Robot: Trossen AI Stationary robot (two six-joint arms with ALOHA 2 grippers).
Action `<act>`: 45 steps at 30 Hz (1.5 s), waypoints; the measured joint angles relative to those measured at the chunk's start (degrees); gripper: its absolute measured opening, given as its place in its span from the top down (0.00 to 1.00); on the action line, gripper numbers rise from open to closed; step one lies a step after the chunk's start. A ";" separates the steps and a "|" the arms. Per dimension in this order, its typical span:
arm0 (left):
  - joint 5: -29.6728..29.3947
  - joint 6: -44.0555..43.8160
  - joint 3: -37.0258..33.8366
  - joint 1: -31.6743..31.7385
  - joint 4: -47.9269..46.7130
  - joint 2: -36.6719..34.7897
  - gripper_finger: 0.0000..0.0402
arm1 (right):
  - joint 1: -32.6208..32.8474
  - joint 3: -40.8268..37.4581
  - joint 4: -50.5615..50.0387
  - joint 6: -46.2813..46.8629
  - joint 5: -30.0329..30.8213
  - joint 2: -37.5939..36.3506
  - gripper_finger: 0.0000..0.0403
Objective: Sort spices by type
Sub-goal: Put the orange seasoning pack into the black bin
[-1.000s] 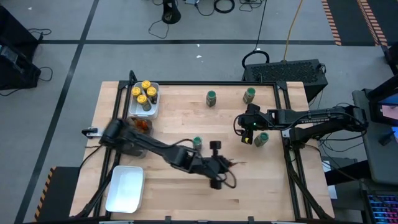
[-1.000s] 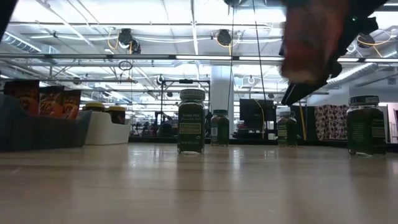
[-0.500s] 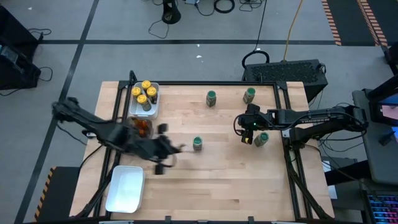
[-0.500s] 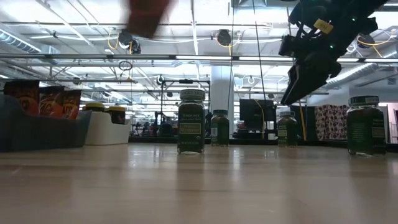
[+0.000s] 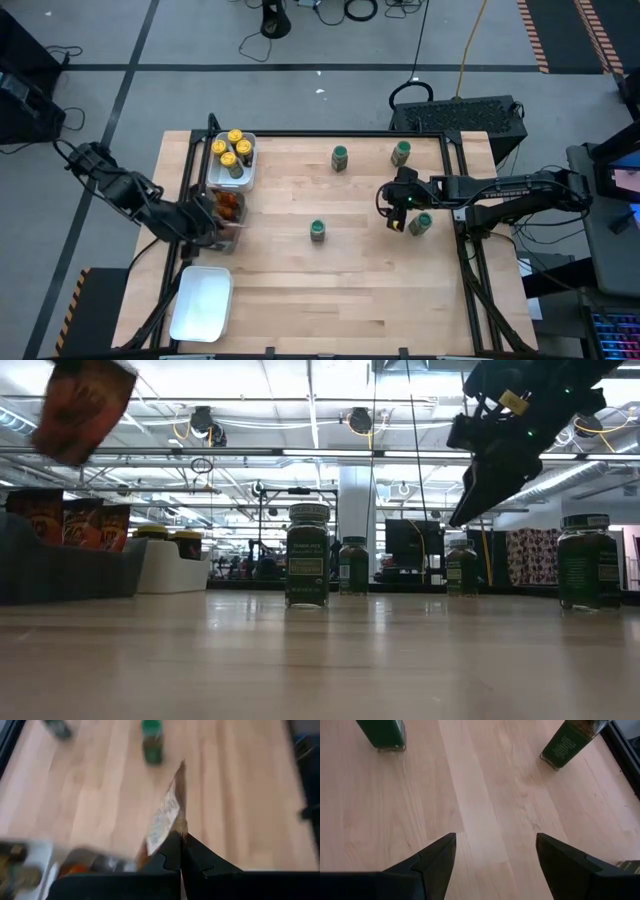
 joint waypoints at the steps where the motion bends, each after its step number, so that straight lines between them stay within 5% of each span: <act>1: 0.02 -0.83 -0.10 0.00 -2.17 -0.08 1.00 | -0.01 0.00 0.28 0.15 0.00 0.00 0.36; 11: 3.34 -5.49 -0.15 0.02 -13.82 -0.07 1.00 | 0.01 0.00 0.70 -0.69 0.02 0.00 0.36; 30: 7.59 -4.78 -13.21 0.02 -13.95 0.13 1.00 | 0.01 0.00 1.50 -0.98 0.02 0.00 0.36; 45: 6.12 7.66 -13.36 0.02 -10.22 0.42 1.00 | 0.01 0.00 2.58 -0.89 0.02 0.00 0.36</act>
